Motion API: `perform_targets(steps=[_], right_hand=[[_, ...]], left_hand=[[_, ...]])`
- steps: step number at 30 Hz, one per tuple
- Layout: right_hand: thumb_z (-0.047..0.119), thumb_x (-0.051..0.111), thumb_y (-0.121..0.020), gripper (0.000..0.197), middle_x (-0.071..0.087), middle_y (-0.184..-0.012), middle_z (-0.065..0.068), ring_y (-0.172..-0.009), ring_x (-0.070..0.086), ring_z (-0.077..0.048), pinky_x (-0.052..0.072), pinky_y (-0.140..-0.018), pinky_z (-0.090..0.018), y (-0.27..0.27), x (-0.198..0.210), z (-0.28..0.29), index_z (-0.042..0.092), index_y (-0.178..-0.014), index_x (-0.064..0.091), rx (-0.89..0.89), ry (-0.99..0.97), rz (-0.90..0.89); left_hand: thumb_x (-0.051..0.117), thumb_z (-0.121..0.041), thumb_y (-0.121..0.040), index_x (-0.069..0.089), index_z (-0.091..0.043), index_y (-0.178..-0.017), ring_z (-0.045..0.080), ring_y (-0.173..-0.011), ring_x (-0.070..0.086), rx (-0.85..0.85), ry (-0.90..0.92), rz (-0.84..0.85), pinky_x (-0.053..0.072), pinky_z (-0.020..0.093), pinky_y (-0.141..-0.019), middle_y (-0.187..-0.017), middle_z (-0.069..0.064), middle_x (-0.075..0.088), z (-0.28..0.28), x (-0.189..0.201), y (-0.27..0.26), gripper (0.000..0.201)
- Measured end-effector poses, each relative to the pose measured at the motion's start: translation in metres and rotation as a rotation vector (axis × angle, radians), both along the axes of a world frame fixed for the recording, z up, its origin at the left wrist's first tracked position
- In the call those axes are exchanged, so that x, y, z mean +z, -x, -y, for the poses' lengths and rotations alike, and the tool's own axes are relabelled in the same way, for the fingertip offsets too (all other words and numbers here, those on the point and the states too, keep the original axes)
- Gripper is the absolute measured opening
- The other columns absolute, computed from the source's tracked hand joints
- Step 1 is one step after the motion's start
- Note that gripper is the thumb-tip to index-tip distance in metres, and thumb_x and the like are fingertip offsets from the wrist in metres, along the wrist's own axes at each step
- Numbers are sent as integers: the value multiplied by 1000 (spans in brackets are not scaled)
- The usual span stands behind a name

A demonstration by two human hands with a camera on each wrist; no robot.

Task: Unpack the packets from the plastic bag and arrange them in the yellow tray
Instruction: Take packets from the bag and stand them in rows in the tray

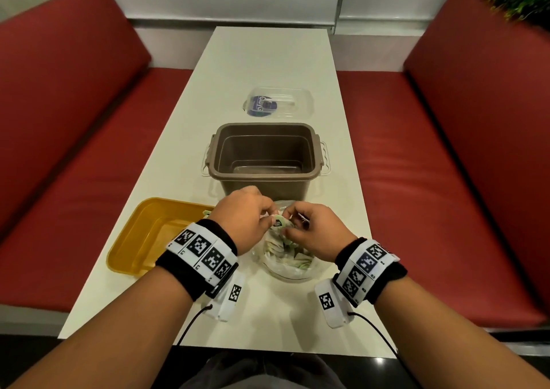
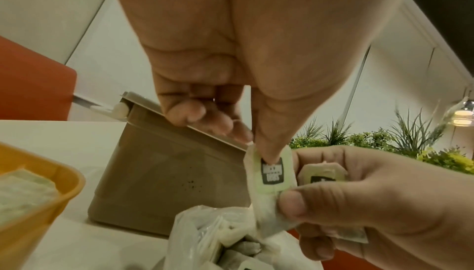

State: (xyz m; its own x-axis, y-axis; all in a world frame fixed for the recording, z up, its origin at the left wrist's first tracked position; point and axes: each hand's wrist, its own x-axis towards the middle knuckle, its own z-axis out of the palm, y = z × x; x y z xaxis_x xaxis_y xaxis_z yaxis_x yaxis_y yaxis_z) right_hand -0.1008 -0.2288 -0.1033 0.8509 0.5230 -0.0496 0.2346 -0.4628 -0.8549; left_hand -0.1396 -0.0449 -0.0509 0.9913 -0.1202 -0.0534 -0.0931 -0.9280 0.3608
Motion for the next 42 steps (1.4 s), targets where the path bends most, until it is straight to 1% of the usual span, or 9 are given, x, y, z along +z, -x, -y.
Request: perform_targets(steps=[7,10,15,18,21,24,31,36,42], right_hand=[[24,79,-82,29,50,-61,8,-55,44,-8,43,-57,-30,7,6,-37,15,-68,55,17,-51,27],[30,79,-81,32,50,-61,11,-56,43,-7,42,-60,-33,12,4,-60,25,-66,52,19,-23,36],[25,73,-88,14,58,-67,10,-60,51,-5,48,-72,-31,30,0,-86,26,-92,60,52,70,-34],[28,72,-87,22,67,-76,4,-66,57,-8,51,-75,-31,36,-1,-96,31,-104,58,91,158,-69],[33,74,-85,33,70,-82,2,-72,61,-10,52,-76,-30,37,1,-107,31,-114,57,121,236,-90],[33,78,-81,42,70,-82,2,-73,62,-9,51,-72,-26,38,1,-118,31,-118,57,129,273,-102],[30,86,-72,56,67,-87,2,-74,57,-11,52,-76,-30,43,-14,-132,27,-120,57,122,297,-117],[31,89,-69,61,68,-86,9,-71,56,-6,47,-72,-23,44,-21,-133,29,-120,56,83,257,-153],[27,87,-71,61,69,-87,9,-74,57,-4,49,-76,-25,47,-24,-132,29,-122,55,68,256,-150]], left_hand=[[60,-30,-93,64,-31,-97,8,-70,60,15,205,-26,52,30,-70,-72,-11,63,-29,8,11,5],[63,-28,-93,67,-28,-97,8,-70,63,24,243,-51,53,30,-72,-72,-8,66,-53,12,17,6],[64,-25,-92,66,-26,-93,11,-75,65,44,150,-147,52,30,-77,-73,-9,65,-103,19,24,3],[66,-25,-91,64,-31,-89,11,-75,66,16,50,-312,52,26,-74,-72,-11,62,-125,15,30,8],[64,-18,-91,68,-26,-94,9,-65,69,5,37,-462,49,19,-58,-71,-8,68,-133,0,37,9],[65,-18,-90,69,-22,-100,15,-74,72,-1,42,-554,56,26,-67,-90,0,73,-133,-21,43,12],[84,-19,-66,47,-29,-93,16,-79,61,109,42,-490,47,25,-62,-86,-5,61,-136,-58,45,47],[87,-39,-62,41,-17,-113,18,-79,59,190,61,-530,46,28,-64,-90,-1,60,-134,-65,46,72],[84,-30,-66,42,-16,-110,21,-81,61,153,119,-447,47,30,-67,-89,1,62,-130,-65,47,62]])
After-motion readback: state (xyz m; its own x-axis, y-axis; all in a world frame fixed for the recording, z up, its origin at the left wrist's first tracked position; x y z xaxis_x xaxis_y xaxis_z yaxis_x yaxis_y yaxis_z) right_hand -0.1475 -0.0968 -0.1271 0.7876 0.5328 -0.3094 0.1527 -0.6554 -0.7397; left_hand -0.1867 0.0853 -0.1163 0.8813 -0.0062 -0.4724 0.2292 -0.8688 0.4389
